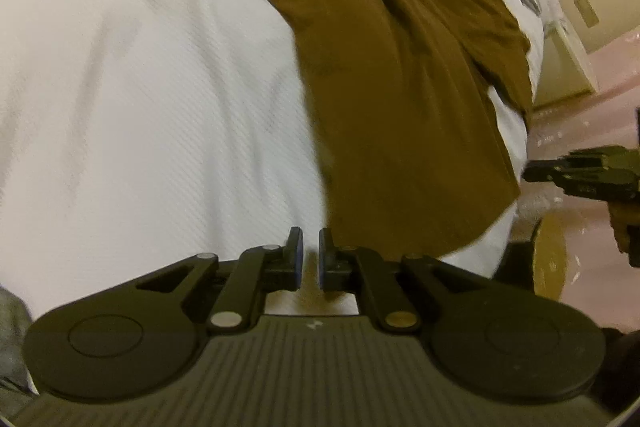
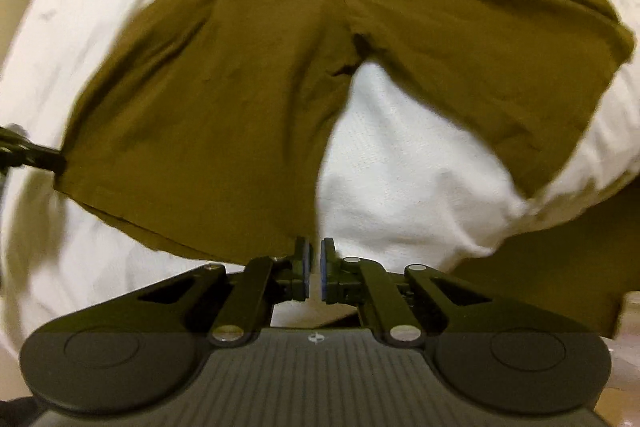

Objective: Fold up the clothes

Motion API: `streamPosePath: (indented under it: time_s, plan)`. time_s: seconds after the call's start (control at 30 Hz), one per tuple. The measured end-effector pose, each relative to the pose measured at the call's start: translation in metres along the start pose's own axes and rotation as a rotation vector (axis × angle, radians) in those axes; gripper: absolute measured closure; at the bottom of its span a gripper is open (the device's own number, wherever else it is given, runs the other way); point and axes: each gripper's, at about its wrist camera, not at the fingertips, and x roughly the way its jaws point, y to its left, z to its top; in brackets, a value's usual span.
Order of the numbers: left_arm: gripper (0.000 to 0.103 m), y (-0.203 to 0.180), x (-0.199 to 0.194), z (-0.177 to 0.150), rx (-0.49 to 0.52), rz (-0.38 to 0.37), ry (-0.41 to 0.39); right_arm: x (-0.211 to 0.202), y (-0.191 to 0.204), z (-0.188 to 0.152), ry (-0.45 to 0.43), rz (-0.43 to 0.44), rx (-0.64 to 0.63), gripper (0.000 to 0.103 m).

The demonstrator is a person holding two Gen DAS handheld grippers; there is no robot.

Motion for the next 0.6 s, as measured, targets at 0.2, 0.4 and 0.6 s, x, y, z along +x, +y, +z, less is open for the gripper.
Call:
streamPosePath:
  time_s: [0.2, 0.4, 0.6]
  plan:
    - [0.085, 0.014, -0.010, 0.015, -0.052, -0.006, -0.084, -0.031, 0.022, 0.028, -0.101, -0.058, -0.097, 0.083]
    - [0.069, -0.010, 0.004, 0.001, -0.082, -0.025, -0.093, -0.035, 0.057, 0.125, -0.175, 0.050, -0.423, 0.064]
    - [0.070, -0.035, 0.030, -0.013, -0.131, 0.087, -0.067, 0.015, 0.095, 0.260, -0.162, 0.119, -0.861, 0.060]
